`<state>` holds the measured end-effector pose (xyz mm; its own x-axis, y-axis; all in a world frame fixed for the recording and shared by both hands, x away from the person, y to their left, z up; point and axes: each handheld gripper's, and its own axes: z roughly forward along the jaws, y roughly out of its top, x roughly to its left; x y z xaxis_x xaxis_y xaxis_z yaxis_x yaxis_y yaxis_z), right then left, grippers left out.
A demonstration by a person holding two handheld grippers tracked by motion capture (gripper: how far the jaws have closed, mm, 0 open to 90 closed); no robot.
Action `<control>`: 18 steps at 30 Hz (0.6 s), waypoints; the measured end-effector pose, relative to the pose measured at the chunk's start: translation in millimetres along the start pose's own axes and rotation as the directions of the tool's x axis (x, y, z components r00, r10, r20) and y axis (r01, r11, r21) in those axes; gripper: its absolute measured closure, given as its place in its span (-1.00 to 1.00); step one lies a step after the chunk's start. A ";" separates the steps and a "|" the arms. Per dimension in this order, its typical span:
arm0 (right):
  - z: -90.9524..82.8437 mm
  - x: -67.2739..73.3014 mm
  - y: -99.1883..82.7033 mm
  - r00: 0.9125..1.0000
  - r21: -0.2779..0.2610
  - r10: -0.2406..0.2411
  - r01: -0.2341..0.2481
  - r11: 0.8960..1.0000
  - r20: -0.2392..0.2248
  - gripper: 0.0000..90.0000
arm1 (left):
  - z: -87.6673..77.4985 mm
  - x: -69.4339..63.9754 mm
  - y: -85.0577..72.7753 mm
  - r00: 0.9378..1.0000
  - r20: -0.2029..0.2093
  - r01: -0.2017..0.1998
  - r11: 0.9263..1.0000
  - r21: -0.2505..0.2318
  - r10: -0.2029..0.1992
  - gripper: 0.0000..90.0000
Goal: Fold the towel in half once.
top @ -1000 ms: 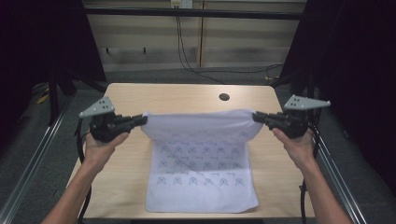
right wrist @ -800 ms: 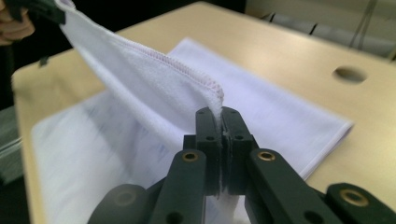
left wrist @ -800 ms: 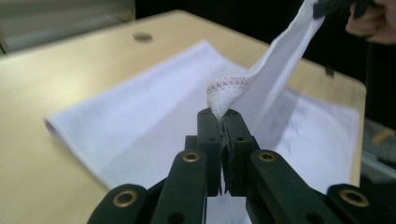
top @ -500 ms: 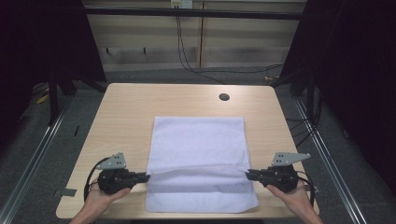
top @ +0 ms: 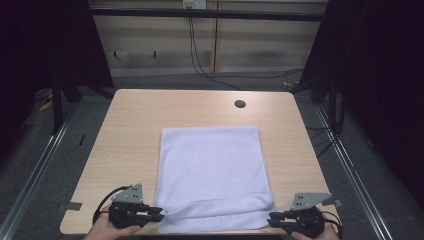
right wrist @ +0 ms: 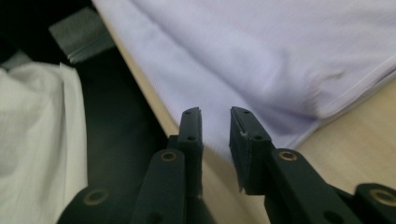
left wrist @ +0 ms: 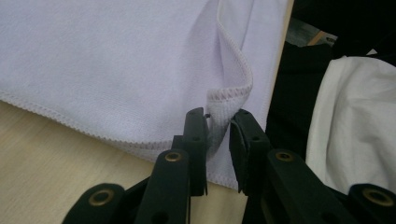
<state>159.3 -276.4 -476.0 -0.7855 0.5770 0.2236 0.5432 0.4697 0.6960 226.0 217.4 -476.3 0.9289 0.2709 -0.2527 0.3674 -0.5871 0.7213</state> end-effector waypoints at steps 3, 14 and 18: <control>-7.3 -16.0 21.7 0.996 -0.103 0.044 -0.035 0.994 0.083 0.31 | 3.9 2.2 0.2 1.000 0.009 0.009 1.000 0.010 -0.009 0.77; 46.9 -57.8 42.5 0.993 0.061 0.113 -0.113 0.992 0.018 0.52 | 4.5 7.4 2.1 0.998 -0.002 0.059 0.998 -0.030 -0.059 0.33; 36.3 -45.1 38.0 0.997 0.016 0.076 -0.076 0.997 -0.008 0.91 | 6.5 1.0 7.3 1.000 0.018 0.013 0.999 -0.042 -0.012 0.75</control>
<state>226.2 -260.3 -484.5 -0.7446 0.6053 0.2815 0.6058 0.4355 0.6658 230.0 208.4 -475.6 0.9249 0.2645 -0.2730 0.3773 -0.5509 0.7444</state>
